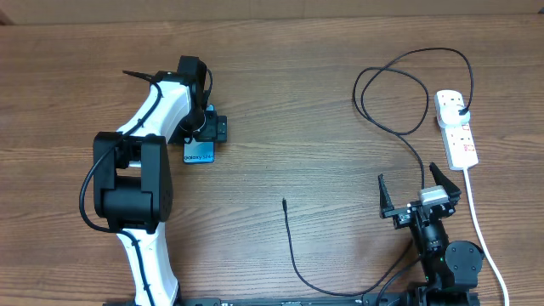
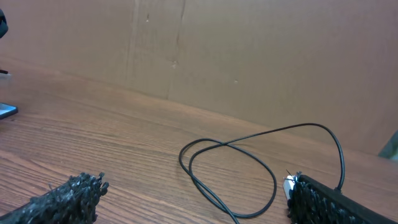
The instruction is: Plug charger to phone and switch on socket
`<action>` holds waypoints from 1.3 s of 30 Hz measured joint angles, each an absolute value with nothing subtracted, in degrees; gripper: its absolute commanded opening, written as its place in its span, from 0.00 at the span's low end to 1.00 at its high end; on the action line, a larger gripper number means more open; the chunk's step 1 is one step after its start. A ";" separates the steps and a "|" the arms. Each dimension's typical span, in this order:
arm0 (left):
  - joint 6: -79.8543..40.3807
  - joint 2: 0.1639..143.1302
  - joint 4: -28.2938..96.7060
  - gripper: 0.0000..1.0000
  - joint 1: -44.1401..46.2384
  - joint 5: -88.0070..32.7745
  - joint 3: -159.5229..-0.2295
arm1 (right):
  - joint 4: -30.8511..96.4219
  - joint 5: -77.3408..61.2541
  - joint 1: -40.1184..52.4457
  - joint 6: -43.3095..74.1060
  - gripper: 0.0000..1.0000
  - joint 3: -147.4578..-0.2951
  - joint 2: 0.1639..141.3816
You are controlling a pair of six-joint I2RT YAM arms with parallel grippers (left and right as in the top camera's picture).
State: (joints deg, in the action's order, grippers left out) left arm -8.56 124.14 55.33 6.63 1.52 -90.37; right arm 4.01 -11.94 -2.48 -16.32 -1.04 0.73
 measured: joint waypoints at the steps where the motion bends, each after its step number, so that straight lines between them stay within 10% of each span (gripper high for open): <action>1: -8.56 124.14 55.53 1.00 6.63 1.52 -90.37 | 4.05 -11.94 -2.48 -16.34 1.00 -1.04 0.73; 39: -5.54 124.16 59.61 1.00 5.52 2.24 -90.89 | 4.03 -11.94 -2.48 -16.32 1.00 -1.04 0.73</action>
